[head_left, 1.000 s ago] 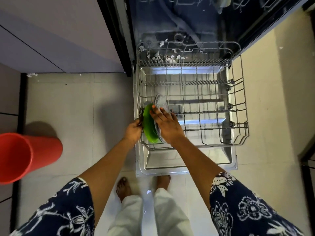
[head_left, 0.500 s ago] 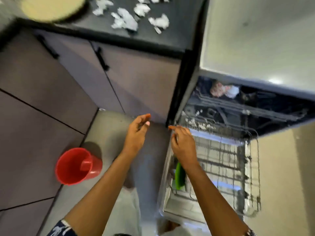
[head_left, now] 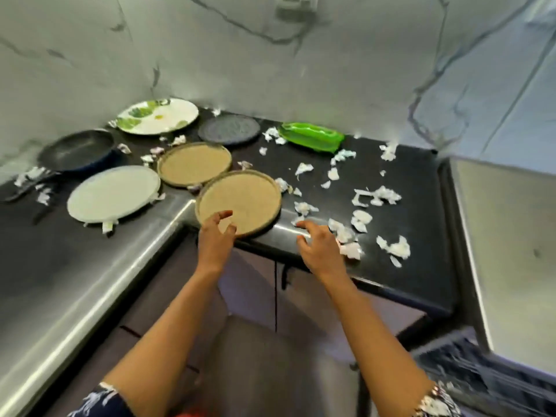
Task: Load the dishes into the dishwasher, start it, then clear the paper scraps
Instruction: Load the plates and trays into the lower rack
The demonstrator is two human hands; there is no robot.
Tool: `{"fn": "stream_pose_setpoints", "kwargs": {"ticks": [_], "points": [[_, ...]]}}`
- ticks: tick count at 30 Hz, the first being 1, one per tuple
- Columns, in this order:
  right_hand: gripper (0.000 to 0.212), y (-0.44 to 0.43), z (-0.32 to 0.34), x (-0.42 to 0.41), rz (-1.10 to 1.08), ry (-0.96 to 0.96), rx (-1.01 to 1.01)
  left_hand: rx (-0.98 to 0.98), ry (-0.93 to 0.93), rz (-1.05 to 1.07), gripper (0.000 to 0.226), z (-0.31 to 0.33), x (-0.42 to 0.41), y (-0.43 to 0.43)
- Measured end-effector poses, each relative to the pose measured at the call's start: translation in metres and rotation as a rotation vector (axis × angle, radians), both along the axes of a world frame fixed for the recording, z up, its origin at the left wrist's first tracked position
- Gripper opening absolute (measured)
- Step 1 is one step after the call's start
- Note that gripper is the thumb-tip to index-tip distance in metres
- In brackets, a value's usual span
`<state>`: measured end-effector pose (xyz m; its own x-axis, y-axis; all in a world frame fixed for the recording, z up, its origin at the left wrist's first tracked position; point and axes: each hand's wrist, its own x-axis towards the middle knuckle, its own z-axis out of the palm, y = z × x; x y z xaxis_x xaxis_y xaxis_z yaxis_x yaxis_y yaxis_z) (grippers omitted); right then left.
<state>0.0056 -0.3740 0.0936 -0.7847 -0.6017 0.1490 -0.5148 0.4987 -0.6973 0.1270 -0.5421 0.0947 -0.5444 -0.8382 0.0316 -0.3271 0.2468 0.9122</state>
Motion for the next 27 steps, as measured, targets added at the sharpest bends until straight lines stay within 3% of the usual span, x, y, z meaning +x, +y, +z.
{"fn": "stream_pose_setpoints", "kwargs": {"ticks": [6,10,13,16,19,21,25,27], "points": [[0.037,-0.081,0.006,-0.048,0.035,-0.210,0.087,-0.005,-0.171,0.123,0.039,-0.015,-0.015,-0.071],[0.042,-0.114,-0.013,-0.066,-0.026,-0.315,0.042,0.056,-0.152,0.174,0.045,-0.022,-0.032,-0.092],[0.049,-0.126,-0.014,-0.079,-0.070,-0.393,-0.056,0.162,-0.010,0.272,0.043,-0.024,-0.042,-0.100],[0.037,-0.134,-0.008,-0.101,-0.087,-0.518,-0.222,0.309,0.237,0.437,0.038,-0.010,-0.053,-0.104],[0.026,-0.136,0.003,-0.131,-0.029,-0.572,-0.352,0.290,0.349,0.415,0.049,0.009,-0.071,-0.103],[0.023,-0.136,0.015,-0.150,0.011,-0.643,-0.423,0.404,0.401,0.369,0.054,0.021,-0.089,-0.106],[0.024,-0.141,0.030,-0.184,0.018,-0.694,-0.453,0.823,0.537,0.248,0.022,0.038,-0.128,-0.119],[0.024,-0.145,0.030,-0.210,0.011,-0.676,-0.381,0.944,0.521,0.231,0.021,0.039,-0.146,-0.121]]}}
